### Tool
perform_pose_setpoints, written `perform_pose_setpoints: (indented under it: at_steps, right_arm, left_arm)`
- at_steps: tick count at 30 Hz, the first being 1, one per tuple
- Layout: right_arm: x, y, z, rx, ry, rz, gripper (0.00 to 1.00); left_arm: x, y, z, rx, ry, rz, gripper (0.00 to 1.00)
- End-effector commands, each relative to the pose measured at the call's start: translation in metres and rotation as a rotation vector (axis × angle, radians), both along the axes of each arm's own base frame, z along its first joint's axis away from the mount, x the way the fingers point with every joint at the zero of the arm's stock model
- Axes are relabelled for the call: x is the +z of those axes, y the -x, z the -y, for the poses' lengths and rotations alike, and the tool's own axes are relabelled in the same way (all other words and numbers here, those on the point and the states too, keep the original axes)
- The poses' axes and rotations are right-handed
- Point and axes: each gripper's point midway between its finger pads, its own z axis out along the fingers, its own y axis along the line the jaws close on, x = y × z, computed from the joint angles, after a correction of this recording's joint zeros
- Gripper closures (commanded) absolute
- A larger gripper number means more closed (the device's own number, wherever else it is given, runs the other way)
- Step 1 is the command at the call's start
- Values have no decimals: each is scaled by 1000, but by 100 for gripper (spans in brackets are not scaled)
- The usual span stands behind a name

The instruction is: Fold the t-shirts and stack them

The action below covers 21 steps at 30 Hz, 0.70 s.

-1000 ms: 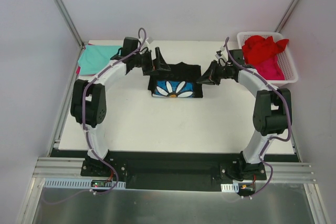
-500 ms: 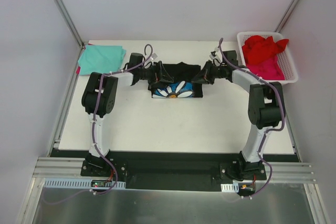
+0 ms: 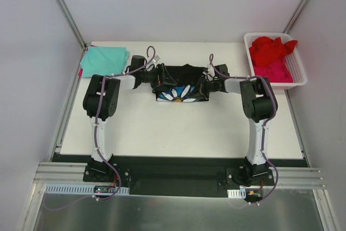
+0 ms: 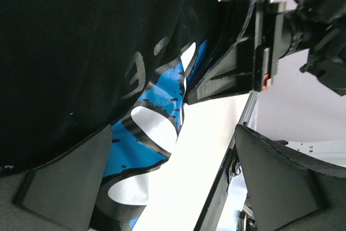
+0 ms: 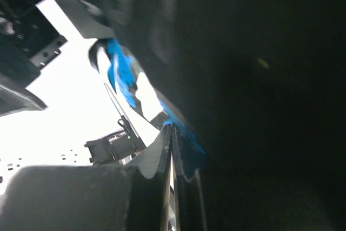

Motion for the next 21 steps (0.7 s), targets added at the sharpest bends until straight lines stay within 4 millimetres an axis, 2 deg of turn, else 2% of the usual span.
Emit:
perform_pose_setpoints:
  at_steps: [1, 6, 12, 13, 14, 18, 21]
  right_arm:
    - [-12, 18, 7, 1, 18, -11, 97]
    - [2, 40, 0, 36, 39, 19, 97]
    - [48, 49, -11, 75, 32, 95, 96]
    - [53, 51, -11, 82, 36, 111, 96]
    - [67, 49, -12, 83, 33, 144, 96]
    - [89, 51, -14, 90, 25, 188, 96]
    - [100, 45, -14, 87, 30, 245, 97]
  left_arm:
    - [9, -3, -12, 9, -21, 38, 3]
    - [15, -4, -15, 15, -17, 48, 2]
    - [31, -3, -16, 12, -8, 68, 1]
    - [33, -2, -16, 10, -8, 71, 1]
    - [39, -2, -16, 10, -7, 84, 1]
    - [54, -6, -21, 27, -18, 119, 1]
    - [63, -13, -24, 46, -27, 159, 1]
